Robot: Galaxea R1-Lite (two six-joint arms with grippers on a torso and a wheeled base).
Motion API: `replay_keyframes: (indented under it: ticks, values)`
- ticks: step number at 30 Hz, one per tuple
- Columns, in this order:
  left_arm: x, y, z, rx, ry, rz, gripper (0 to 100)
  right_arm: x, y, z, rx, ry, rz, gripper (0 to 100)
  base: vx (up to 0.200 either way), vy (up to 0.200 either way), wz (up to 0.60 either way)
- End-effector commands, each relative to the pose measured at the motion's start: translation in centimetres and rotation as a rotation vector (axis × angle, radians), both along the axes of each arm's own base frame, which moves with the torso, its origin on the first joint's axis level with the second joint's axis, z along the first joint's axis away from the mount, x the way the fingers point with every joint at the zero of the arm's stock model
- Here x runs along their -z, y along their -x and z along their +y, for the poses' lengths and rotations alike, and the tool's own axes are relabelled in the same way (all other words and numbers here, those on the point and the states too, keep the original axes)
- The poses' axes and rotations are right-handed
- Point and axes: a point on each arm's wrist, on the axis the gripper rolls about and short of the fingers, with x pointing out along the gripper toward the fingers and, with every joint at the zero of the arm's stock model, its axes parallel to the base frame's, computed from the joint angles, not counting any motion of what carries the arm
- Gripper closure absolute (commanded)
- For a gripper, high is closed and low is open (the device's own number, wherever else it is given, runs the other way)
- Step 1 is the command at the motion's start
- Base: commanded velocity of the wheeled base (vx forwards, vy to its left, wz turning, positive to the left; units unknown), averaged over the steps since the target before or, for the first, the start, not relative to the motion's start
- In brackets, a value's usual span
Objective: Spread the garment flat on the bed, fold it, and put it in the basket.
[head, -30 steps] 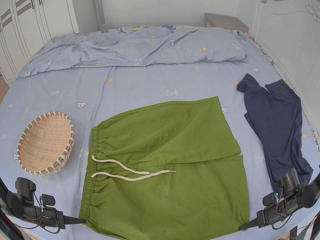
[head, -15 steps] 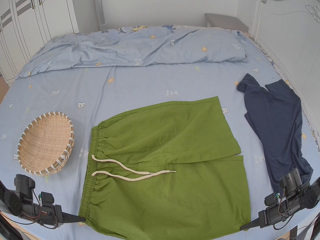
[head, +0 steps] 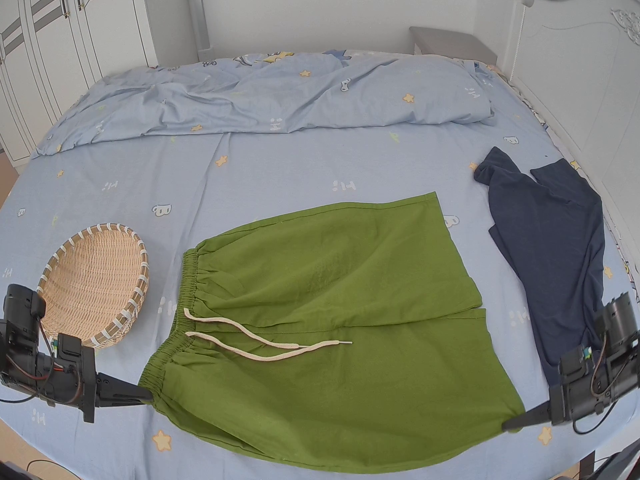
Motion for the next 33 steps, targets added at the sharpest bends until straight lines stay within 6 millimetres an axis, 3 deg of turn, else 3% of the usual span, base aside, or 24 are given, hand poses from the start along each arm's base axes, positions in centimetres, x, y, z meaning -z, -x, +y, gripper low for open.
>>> replay_keyframes:
  ticks: [1,7,13,14,21,23,26,33]
  values:
    - [-4.5,-0.6,0.1,-0.046,0.011,-0.07,100,-8.7,-0.1,-0.3,0.024,-0.044,-0.255,100,0.0,0.0,0.0]
    - [-6.5,-1.9,0.2,-0.077,0.037,-0.087,100,-12.4,-1.4,-0.3,0.035,-0.051,-0.324,100,0.0,0.0,0.0]
    - [-7.6,-4.5,0.4,-0.088,0.057,-0.076,100,-14.3,-4.4,0.1,0.037,-0.053,-0.334,100,0.0,0.0,0.0]
    - [-7.8,-5.9,0.7,-0.096,0.064,-0.069,100,-15.0,-5.7,0.2,0.037,-0.054,-0.337,100,0.0,0.0,0.0]
    - [-8.0,-10.0,1.6,-0.108,0.074,-0.056,100,-16.3,-10.6,0.8,0.042,-0.046,-0.326,100,0.0,0.0,0.0]
    - [-8.0,-10.3,1.6,-0.108,0.074,-0.056,100,-16.3,-11.0,0.9,0.043,-0.046,-0.323,100,0.0,0.0,0.0]
    - [-8.0,-12.3,2.0,-0.111,0.068,-0.06,100,-16.5,-13.9,1.0,0.05,-0.047,-0.331,100,0.0,0.0,0.0]
    - [-8.0,-14.7,2.7,-0.117,0.071,-0.021,100,-17.1,-17.8,1.2,0.059,-0.047,-0.349,100,0.0,0.0,0.0]
